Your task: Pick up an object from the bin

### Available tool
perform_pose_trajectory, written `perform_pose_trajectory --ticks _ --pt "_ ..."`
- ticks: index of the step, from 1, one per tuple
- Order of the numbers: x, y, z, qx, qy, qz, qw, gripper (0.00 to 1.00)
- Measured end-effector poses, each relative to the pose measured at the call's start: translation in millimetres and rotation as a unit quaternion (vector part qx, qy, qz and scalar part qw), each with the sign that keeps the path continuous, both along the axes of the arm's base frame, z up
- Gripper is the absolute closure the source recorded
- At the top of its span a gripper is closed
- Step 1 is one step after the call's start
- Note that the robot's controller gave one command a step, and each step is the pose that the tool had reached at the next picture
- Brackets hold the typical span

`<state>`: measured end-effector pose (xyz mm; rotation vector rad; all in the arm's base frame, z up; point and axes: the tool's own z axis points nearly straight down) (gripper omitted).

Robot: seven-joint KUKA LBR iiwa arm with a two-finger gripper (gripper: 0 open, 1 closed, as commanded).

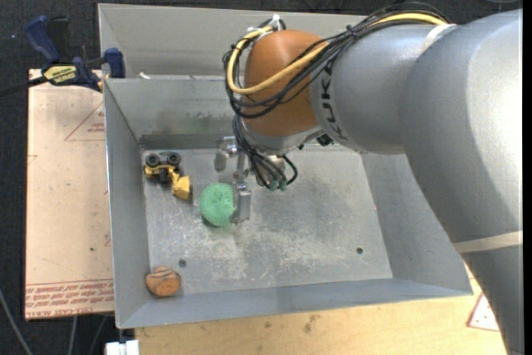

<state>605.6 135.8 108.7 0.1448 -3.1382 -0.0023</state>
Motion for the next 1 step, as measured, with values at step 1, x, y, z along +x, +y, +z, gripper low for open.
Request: perform_pose_trajectory --ticks 1 --pt "13.0 33.3 -9.6 0.000 -0.0021 0.184 0.9829 1.00"
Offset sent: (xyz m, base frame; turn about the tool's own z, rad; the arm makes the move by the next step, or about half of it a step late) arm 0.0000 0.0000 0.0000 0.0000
